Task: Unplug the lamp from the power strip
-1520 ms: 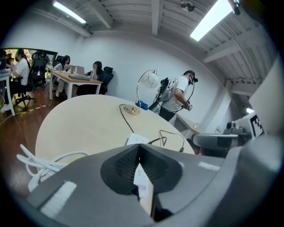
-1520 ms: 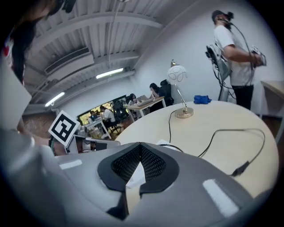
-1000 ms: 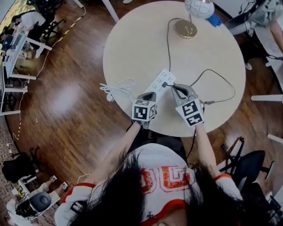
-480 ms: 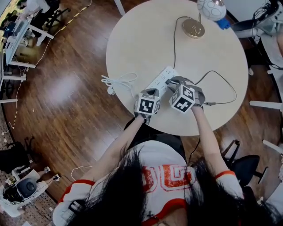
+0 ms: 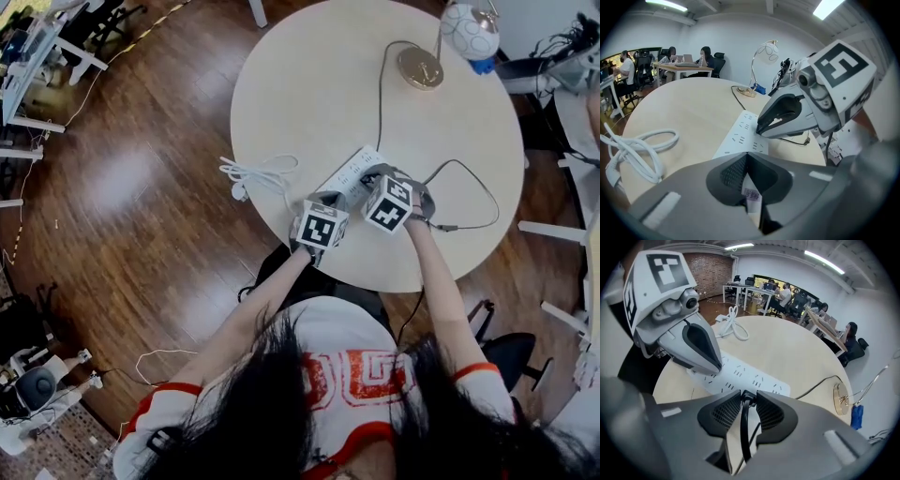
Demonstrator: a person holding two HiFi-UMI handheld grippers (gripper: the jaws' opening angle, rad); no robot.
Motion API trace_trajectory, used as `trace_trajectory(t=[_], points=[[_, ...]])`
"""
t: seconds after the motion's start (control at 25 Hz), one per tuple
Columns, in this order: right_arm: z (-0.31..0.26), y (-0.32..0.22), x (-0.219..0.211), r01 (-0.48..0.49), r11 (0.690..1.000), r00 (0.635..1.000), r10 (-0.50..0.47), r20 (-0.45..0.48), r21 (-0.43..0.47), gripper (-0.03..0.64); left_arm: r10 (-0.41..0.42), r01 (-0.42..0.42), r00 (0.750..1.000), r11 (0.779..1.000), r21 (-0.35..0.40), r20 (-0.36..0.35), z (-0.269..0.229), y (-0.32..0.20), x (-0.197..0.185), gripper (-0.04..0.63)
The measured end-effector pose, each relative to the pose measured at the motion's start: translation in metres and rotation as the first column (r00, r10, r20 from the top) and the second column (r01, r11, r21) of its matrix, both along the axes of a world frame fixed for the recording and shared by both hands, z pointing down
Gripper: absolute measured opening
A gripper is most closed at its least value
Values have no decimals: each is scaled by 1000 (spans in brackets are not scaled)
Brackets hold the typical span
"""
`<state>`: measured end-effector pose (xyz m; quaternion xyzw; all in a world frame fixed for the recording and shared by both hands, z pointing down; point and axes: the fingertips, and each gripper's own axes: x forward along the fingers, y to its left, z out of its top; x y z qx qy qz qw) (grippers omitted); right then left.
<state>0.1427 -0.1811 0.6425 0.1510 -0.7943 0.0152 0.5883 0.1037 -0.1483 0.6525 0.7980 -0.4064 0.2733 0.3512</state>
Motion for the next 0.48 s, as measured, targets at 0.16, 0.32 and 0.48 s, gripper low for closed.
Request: trace_trajectory(t=[0.16, 0.32, 0.48], points=[[-5, 0, 4, -74, 997, 996, 75, 50, -24, 91, -1, 0, 1000, 1000, -19, -21, -2, 1, 6, 0], [-10, 0, 1, -80, 997, 995, 79, 55, 16, 89, -6, 3, 999, 998, -57, -51, -2, 1, 5, 0], [-43, -4, -14, -177, 984, 962, 170, 215, 15, 89, -5, 2, 999, 998, -59, -50, 0, 2, 2, 0]])
